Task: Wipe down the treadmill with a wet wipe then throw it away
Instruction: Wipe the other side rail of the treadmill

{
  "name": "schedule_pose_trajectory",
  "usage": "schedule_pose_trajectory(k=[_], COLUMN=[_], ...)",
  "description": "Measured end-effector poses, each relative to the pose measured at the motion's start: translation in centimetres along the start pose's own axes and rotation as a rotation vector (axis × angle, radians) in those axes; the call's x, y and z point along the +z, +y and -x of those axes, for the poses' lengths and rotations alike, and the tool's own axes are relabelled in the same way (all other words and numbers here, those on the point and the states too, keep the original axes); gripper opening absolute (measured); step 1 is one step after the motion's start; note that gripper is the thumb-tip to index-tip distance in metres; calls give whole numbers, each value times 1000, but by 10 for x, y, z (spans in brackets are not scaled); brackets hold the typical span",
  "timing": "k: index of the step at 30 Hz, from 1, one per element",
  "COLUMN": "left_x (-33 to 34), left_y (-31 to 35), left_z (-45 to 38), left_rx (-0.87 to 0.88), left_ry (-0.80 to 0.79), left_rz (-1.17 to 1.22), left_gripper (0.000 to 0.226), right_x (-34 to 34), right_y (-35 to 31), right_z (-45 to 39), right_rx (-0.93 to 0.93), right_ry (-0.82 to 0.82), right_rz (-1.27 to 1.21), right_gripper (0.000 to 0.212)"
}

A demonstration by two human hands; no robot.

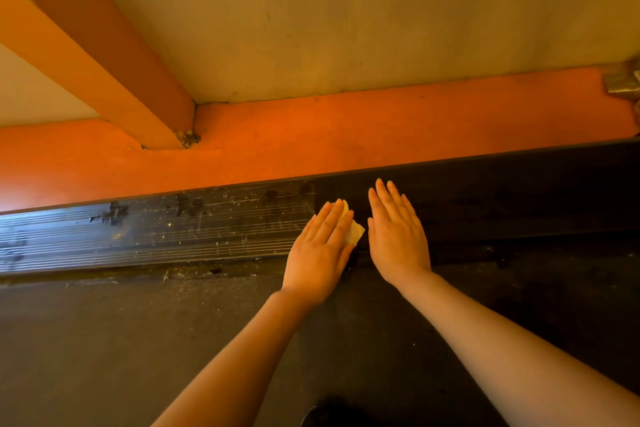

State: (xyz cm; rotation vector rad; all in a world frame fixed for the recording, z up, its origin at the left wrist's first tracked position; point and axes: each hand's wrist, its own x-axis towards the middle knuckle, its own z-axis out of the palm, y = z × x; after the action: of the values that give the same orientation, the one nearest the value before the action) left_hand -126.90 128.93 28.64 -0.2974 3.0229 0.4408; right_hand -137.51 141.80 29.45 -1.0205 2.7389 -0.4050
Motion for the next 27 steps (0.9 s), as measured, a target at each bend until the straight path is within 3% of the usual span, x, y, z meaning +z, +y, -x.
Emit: schedule_pose_trajectory(k=[27], left_x=[-3], left_y=[-12], left_z=[6], left_rx=[-68], left_ry=[25], left_rz=[49], left_gripper=[57], right_x=[-3], right_y=[0], right_z=[-1], right_rx=[-9], right_ry=[-10], right_rz=[6], right_gripper=[53])
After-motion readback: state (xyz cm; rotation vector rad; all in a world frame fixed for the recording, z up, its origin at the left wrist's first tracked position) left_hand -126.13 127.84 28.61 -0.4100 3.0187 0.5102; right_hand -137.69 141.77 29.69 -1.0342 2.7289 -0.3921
